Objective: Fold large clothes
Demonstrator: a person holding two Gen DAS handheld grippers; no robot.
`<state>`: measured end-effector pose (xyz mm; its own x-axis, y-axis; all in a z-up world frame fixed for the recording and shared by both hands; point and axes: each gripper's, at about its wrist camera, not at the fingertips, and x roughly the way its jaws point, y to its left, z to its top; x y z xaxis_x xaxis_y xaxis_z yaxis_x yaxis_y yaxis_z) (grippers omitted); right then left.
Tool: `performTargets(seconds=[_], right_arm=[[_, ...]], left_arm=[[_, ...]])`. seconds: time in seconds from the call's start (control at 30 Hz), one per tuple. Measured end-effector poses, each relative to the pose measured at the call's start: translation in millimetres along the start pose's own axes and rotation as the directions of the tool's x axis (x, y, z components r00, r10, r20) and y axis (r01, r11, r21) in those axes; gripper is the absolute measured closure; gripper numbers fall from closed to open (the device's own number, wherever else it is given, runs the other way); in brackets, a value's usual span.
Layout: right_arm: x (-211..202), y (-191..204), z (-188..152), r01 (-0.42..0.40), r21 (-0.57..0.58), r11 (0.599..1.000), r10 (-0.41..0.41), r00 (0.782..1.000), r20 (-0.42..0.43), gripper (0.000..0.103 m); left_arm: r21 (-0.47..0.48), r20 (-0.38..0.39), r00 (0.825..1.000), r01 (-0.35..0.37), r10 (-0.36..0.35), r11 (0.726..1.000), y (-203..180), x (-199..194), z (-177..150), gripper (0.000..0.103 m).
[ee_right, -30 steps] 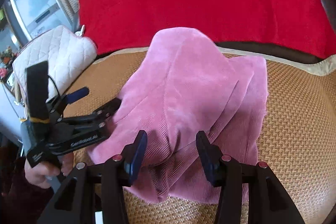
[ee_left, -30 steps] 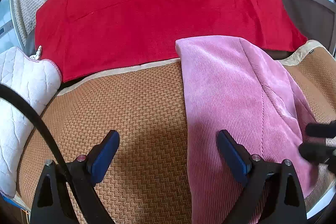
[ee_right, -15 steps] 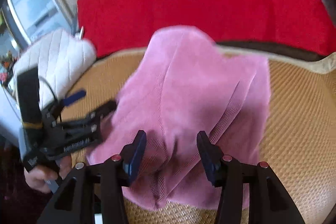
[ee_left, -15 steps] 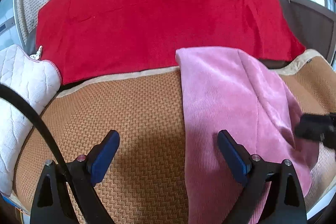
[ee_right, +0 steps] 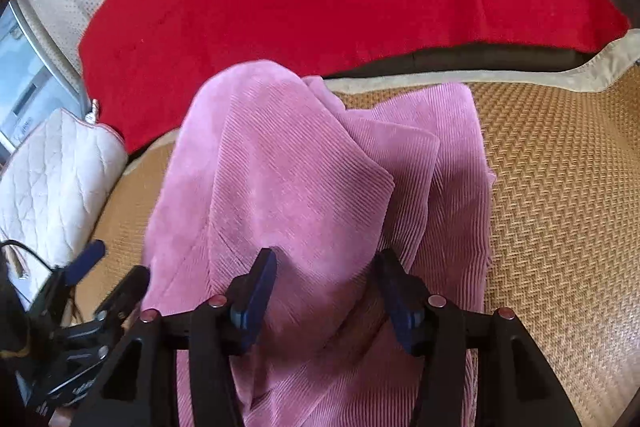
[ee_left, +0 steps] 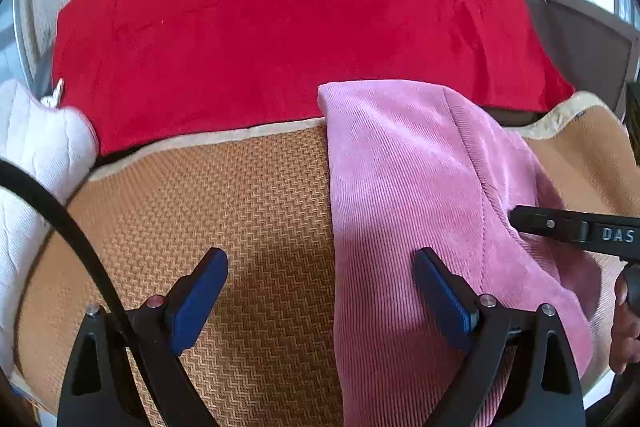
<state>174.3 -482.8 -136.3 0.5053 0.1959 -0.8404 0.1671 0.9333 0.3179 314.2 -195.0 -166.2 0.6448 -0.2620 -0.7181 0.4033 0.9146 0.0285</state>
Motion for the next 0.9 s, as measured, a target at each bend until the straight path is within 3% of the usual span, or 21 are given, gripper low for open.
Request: performTargets(seconds=[0.07, 0.17, 0.27, 0.37, 0.9], right_arm=[[-9, -5, 0, -0.001, 0.017, 1.000, 0.001, 1.000, 0.010, 0.044], [-26, -7, -3, 0.063, 0.002, 0.998, -0.063, 0.996, 0.070, 0.042], [-43, -13, -4, 0.137, 0.000, 0.991, -0.136, 0.981, 0.138, 0.030], [-53, -13, -6, 0.204, -0.019, 0.979, -0.197, 0.965, 0.174, 0.030], [-76, 5, -11, 0.284, -0.075, 0.956, -0.256, 0.932, 0.257, 0.030]], left_arm=[[-0.013, 0.008, 1.000, 0.016, -0.016, 1.000, 3, -3, 0, 0.009], [-0.014, 0.045, 0.999, 0.017, -0.016, 1.000, 5, -10, 2, 0.009], [0.000, 0.075, 0.997, 0.010, -0.010, 1.000, 2, -16, 3, 0.009], [0.013, 0.083, 0.997, 0.008, -0.009, 1.000, -2, -18, 2, 0.009], [0.024, 0.095, 0.995, 0.007, -0.009, 1.000, -18, -21, 2, 0.009]])
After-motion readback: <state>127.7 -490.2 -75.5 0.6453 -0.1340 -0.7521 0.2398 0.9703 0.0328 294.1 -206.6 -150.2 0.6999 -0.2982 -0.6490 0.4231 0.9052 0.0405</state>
